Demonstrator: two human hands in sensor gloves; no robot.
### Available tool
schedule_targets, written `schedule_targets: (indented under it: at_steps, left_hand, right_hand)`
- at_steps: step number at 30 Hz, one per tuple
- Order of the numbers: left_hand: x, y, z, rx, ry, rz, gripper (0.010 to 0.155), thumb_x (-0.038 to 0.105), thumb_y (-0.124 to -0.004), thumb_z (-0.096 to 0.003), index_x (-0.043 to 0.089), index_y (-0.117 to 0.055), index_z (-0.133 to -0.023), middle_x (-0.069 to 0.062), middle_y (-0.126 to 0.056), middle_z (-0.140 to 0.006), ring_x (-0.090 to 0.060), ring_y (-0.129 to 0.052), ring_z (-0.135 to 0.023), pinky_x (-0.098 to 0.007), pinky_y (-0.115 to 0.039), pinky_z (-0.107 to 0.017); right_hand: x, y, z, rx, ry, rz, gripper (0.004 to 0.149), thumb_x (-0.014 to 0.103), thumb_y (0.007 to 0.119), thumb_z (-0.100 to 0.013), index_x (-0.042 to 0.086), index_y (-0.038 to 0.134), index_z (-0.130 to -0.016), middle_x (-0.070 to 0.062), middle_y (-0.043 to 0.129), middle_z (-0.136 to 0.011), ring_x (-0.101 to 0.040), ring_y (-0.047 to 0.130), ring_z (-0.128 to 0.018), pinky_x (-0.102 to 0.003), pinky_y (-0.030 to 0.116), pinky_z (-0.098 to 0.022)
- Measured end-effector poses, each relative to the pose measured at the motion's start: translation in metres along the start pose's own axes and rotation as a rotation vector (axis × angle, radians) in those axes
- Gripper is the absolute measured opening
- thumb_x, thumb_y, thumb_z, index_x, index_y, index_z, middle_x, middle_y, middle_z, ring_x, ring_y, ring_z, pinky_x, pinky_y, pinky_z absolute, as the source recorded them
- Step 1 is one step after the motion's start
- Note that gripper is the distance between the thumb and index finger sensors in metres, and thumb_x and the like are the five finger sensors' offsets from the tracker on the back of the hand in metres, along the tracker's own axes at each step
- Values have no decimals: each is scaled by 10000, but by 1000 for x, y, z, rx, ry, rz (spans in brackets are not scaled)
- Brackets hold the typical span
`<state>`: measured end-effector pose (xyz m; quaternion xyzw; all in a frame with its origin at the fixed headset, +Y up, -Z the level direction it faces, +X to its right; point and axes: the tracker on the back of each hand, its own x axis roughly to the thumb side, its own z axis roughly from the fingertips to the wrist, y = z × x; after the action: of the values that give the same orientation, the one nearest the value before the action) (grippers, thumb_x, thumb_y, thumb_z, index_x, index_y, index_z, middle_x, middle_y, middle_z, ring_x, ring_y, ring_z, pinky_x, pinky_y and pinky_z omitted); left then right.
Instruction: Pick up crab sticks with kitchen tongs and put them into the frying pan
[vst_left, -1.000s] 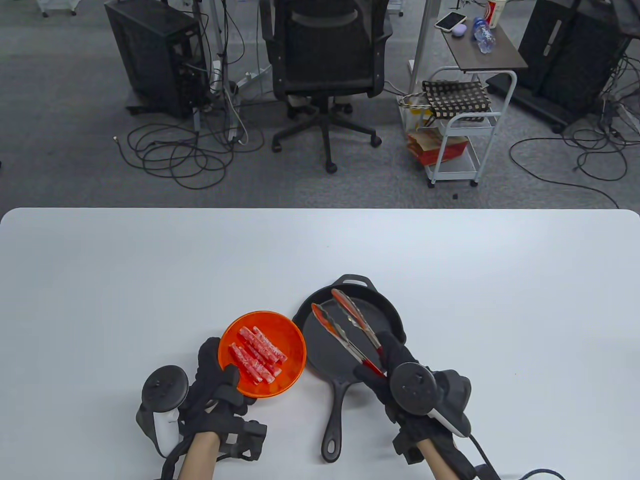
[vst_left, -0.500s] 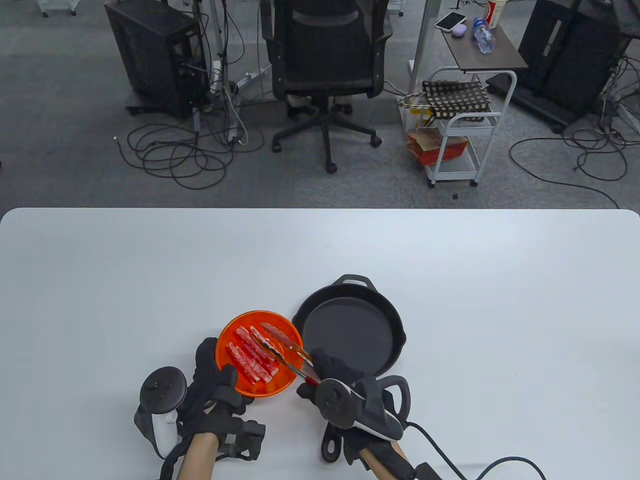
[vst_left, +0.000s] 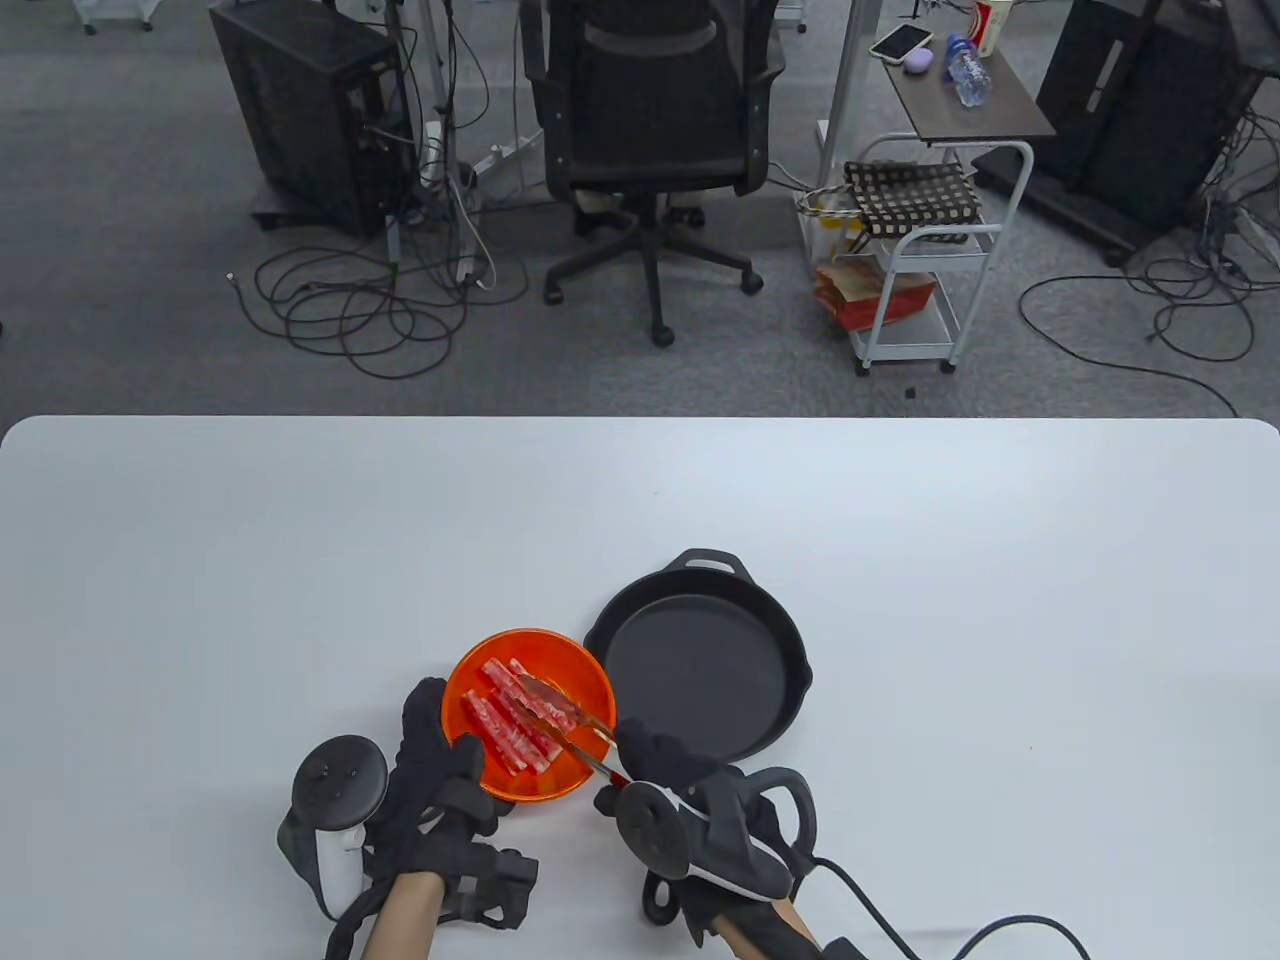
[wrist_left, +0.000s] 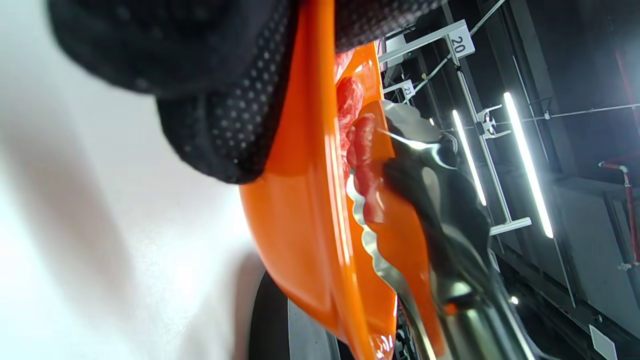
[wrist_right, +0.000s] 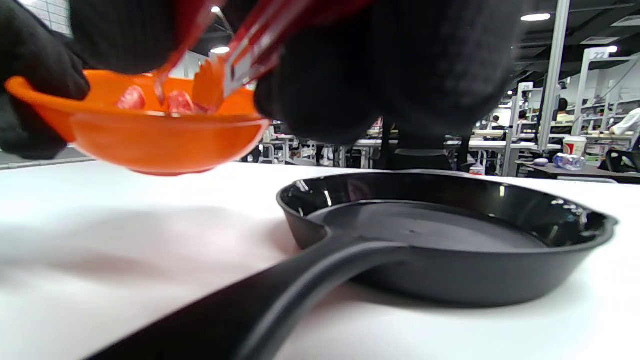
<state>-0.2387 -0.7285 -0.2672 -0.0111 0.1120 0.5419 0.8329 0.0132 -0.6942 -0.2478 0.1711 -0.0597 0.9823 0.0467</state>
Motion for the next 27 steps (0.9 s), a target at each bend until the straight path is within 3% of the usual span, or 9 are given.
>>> schedule_targets:
  at_steps: [12,27]
  left_hand:
    - [2,-2,1,-1,-21,-20,674,204,-710,-568,212,-362,-1145,-200,-633,-1088,-279,-1057,-256,-270,-933,-125]
    - [1,0,1,-4,-16,19,675,207,-706,-570,219,-356,-1147,-186,-634,-1093,-271,-1060,-265,-268,-934,-133]
  right_hand:
    - [0,0,3,-6,16,2,615,506,734,-535,174,634,-1043,-90,920,-797,-222,1019,-383,-347,921,-220]
    - [-18,-14,8,-36,61,-167,605,499,735,-537,174,641,-1040,-94,924,-792,-222,1019,-379,-348,919,-219]
